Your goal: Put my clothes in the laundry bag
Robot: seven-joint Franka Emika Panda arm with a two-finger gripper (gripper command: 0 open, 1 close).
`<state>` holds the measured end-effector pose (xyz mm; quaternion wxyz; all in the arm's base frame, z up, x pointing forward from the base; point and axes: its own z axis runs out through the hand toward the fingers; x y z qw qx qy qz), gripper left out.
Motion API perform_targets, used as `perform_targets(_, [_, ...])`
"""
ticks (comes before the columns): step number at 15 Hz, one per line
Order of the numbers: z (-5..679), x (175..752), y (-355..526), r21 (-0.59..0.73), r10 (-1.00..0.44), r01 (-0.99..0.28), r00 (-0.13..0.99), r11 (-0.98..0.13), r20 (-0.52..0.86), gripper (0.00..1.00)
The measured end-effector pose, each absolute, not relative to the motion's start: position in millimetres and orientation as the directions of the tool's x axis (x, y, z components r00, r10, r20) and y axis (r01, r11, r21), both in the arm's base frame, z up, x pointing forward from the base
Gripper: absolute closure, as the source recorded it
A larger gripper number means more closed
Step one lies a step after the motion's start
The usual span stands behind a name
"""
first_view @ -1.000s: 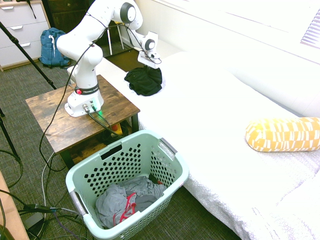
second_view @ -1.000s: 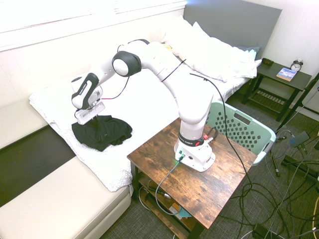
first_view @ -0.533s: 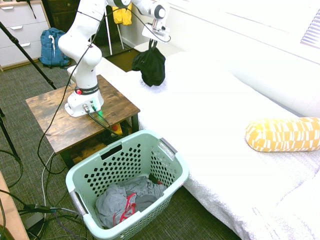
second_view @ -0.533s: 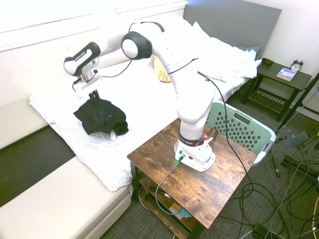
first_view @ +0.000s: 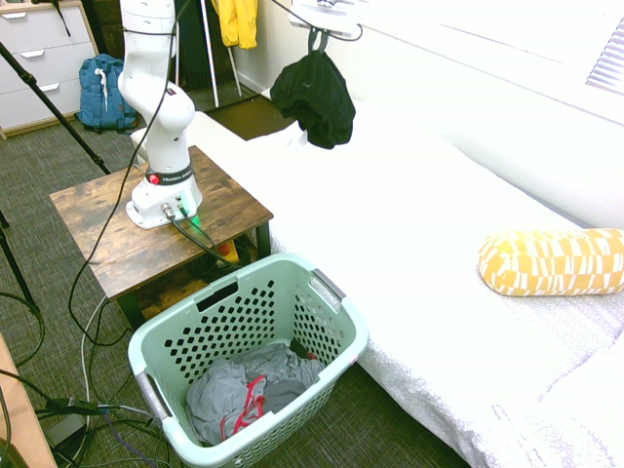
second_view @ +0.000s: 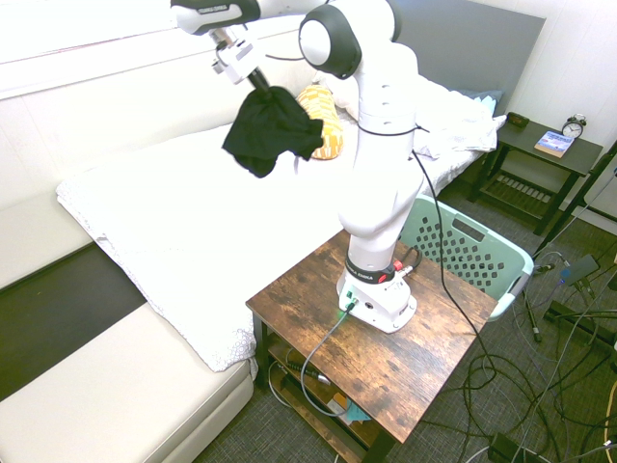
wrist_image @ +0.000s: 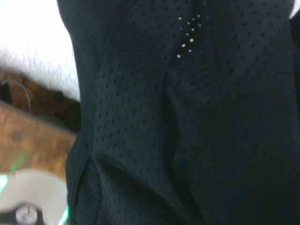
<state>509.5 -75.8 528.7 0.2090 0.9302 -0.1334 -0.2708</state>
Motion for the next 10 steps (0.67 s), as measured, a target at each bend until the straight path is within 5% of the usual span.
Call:
perform_targets(5, [534,348,-262,0.590,-0.611,-0.273,0.608,-0.760,-0.507,1.00])
perform_targets(10, [439,163,-373,0.667,-0.762,-0.383,0.427,-0.640,-0.486,1.00])
